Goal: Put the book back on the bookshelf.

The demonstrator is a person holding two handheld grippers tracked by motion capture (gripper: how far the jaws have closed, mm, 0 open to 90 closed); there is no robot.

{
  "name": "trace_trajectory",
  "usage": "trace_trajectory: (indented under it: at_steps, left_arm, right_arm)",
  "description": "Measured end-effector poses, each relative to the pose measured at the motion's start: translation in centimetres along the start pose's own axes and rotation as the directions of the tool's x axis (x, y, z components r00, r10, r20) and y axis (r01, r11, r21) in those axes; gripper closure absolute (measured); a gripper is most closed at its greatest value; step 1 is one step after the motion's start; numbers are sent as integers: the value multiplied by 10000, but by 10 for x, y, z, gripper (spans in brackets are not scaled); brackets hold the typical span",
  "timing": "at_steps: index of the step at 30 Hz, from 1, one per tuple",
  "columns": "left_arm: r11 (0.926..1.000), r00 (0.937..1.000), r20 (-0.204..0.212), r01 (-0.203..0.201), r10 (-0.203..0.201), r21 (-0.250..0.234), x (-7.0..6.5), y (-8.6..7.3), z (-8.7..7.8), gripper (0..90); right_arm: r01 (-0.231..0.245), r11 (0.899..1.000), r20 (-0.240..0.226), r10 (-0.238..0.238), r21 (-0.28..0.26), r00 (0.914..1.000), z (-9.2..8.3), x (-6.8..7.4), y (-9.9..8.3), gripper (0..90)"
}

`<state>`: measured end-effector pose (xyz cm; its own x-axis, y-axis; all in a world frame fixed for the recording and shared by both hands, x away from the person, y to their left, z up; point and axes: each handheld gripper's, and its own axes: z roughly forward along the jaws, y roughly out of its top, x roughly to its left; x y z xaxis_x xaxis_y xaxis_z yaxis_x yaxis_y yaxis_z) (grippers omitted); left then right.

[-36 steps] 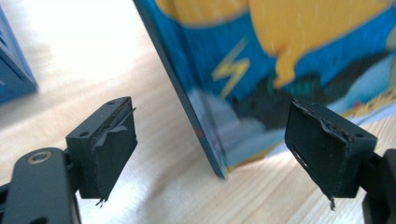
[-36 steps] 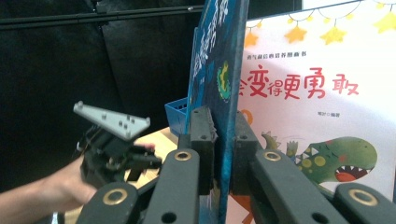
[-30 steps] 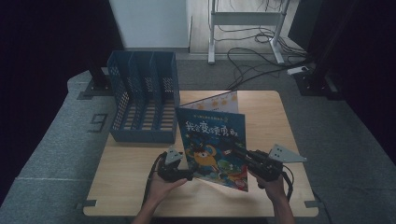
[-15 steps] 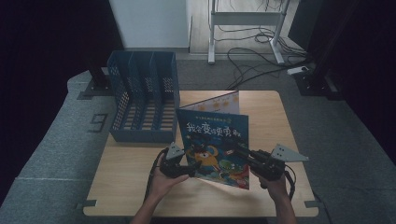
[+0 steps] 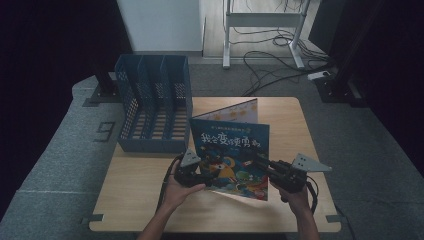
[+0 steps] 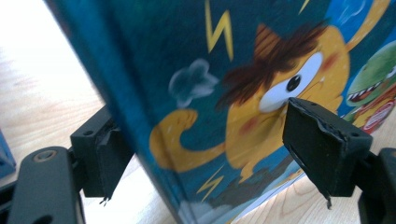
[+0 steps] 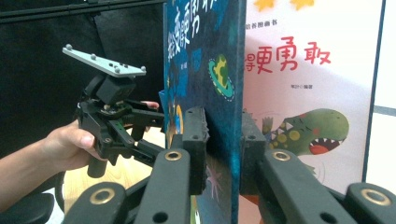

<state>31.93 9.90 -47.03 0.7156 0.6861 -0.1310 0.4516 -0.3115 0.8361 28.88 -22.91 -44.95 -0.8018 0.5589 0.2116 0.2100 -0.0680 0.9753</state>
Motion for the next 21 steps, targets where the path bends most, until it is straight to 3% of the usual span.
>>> trace_trajectory:
  at_steps: [11, 21]
  left_arm:
    - [9994, 9995, -39, -319, 318, -104, -5, 9, 0, 188]
    - [9982, 9983, -57, -585, 585, -137, -10, 13, -2, 245]
  right_arm:
    - [-108, 9998, 194, 105, 181, 9998, -2, -6, -3, 734]
    - [-306, 9989, 389, 292, 355, 9988, -6, -13, -5, 696]
